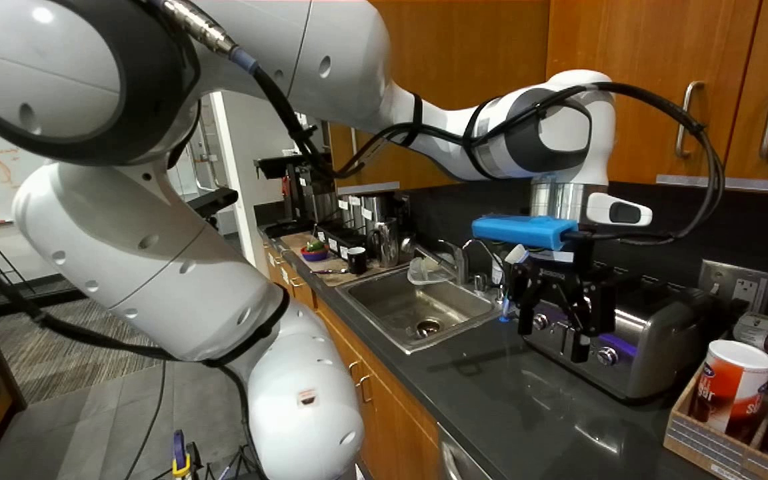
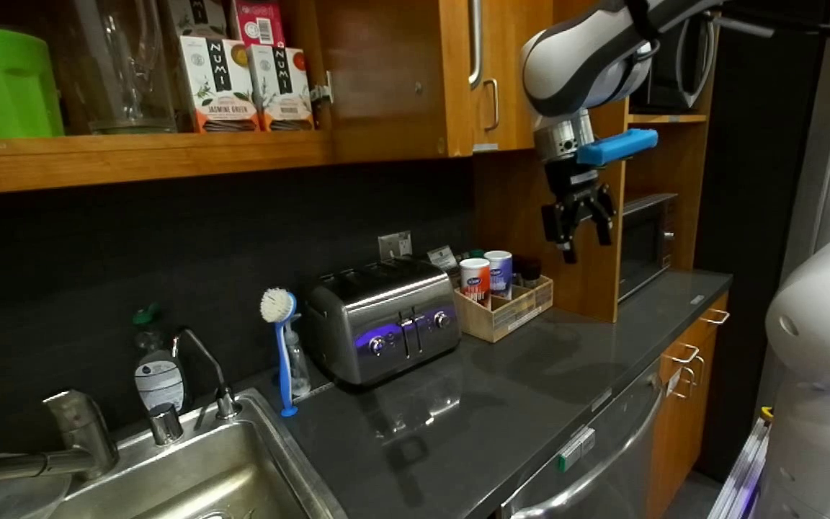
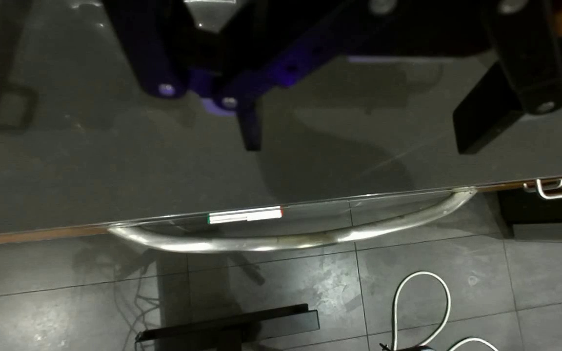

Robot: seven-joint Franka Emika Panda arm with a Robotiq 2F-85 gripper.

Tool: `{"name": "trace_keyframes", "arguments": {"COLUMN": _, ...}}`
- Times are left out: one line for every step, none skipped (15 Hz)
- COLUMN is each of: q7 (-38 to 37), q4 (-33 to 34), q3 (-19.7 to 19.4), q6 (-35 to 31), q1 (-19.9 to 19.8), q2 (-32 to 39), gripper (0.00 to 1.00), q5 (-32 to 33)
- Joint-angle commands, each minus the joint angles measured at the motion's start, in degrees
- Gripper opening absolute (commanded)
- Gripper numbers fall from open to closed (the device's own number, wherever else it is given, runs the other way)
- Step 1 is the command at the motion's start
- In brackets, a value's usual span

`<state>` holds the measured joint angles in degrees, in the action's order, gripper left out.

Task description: Close the open upper cabinet door.

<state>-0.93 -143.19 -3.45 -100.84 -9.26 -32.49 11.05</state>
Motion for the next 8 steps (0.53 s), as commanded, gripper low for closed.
{"name": "trace_keyframes", "arguments": {"q7": 0.4, "q4": 0.0, "q3": -1.2, "q6": 0.5, "q1": 1.3, "q2": -2.8, "gripper": 1.0, "q5": -1.7}}
{"name": "trace_keyframes", "arguments": {"q7": 0.6, "q4": -0.1, "q3": -1.5, "q6": 0.5, "q1": 1.5, "q2": -3.7, "gripper": 1.0, "q5": -2.5}}
{"name": "trace_keyframes", "arguments": {"q7": 0.4, "q4": -0.2, "q3": -1.7, "q6": 0.2, "q1": 1.6, "q2": -4.5, "gripper": 1.0, "q5": -3.4}}
{"name": "trace_keyframes", "arguments": {"q7": 0.4, "q4": -0.4, "q3": -2.0, "q6": -0.3, "q1": 1.6, "q2": -5.6, "gripper": 1.0, "q5": -4.2}}
{"name": "trace_keyframes", "arguments": {"q7": 0.5, "q4": -0.4, "q3": -2.2, "q6": -0.5, "q1": 1.7, "q2": -6.6, "gripper": 1.0, "q5": -5.0}}
{"name": "trace_keyframes", "arguments": {"q7": 0.5, "q4": -0.5, "q3": -2.4, "q6": -0.8, "q1": 1.7, "q2": -7.8, "gripper": 1.0, "q5": -5.7}}
{"name": "trace_keyframes", "arguments": {"q7": 0.6, "q4": -0.5, "q3": -2.7, "q6": -1.0, "q1": 1.7, "q2": -9.0, "gripper": 1.0, "q5": -6.5}}
{"name": "trace_keyframes", "arguments": {"q7": 0.7, "q4": -0.6, "q3": -2.9, "q6": -1.2, "q1": 1.7, "q2": -10.2, "gripper": 1.0, "q5": -7.2}}
